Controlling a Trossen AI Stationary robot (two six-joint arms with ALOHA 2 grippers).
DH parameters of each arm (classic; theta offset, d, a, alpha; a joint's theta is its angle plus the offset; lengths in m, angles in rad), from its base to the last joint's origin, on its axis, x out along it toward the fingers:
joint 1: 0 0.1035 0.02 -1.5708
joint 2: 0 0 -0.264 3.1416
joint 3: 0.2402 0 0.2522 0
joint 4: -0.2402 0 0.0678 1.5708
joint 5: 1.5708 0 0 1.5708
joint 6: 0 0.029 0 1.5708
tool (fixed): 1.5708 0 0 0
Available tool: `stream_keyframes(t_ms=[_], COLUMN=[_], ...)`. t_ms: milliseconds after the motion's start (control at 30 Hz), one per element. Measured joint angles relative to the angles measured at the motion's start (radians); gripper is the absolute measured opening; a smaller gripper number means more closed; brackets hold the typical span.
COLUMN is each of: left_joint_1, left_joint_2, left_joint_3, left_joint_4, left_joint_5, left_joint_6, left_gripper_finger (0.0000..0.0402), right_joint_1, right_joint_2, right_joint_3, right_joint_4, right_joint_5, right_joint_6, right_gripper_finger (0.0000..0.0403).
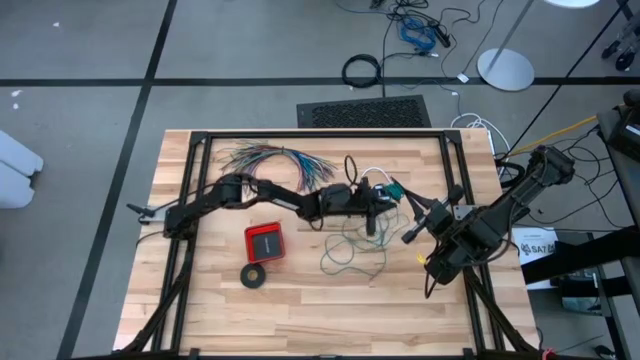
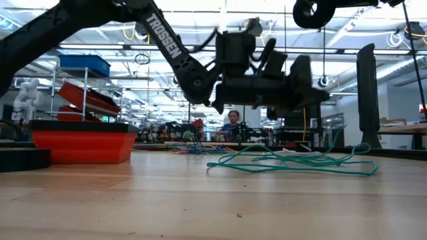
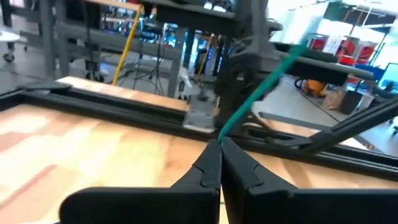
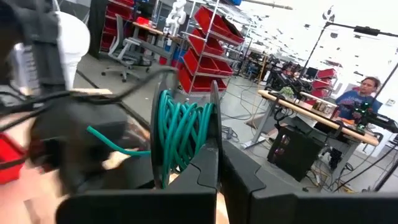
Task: Coil cords
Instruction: Coil the green wire onto the spool
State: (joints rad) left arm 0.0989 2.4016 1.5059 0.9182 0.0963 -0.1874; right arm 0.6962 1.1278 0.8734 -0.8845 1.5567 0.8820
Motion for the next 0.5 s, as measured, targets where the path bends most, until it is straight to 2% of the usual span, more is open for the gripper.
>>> stream_keyframes(t_ms=[233, 300, 400, 500], left_joint_1=[0.106, 0.124, 0.142, 0.152], left_joint_2=[-0.015, -0.032, -0.066, -0.105], left_joint_3=[0.0, -0.001, -0.001, -0.001], left_joint_4=[-0.027, -0.044, -0.104, -0.2], left_joint_5=[0.137, 0.168, 0.207, 0.223], left_joint_6=[-0.08, -0.092, -0.071, -0.011], left_gripper_finger=[0.0001, 0.0001, 0.0001, 0.0001], right_joint_1=[0.003, -0.003, -0.004, -0.024], right_joint_2=[0.001, 0.009, 0.024, 0.038], right_joint_3=[0.0, 0.0, 0.0, 0.0], right_joint_4=[-0.003, -0.01, -0.046, -0.091], right_joint_5=[-0.152, -0.167, -0.189, -0.255], right_joint_6=[-0.042, -0.042, -0.037, -0.023], right_gripper_finger=[0.0, 0.0, 0.0, 0.0])
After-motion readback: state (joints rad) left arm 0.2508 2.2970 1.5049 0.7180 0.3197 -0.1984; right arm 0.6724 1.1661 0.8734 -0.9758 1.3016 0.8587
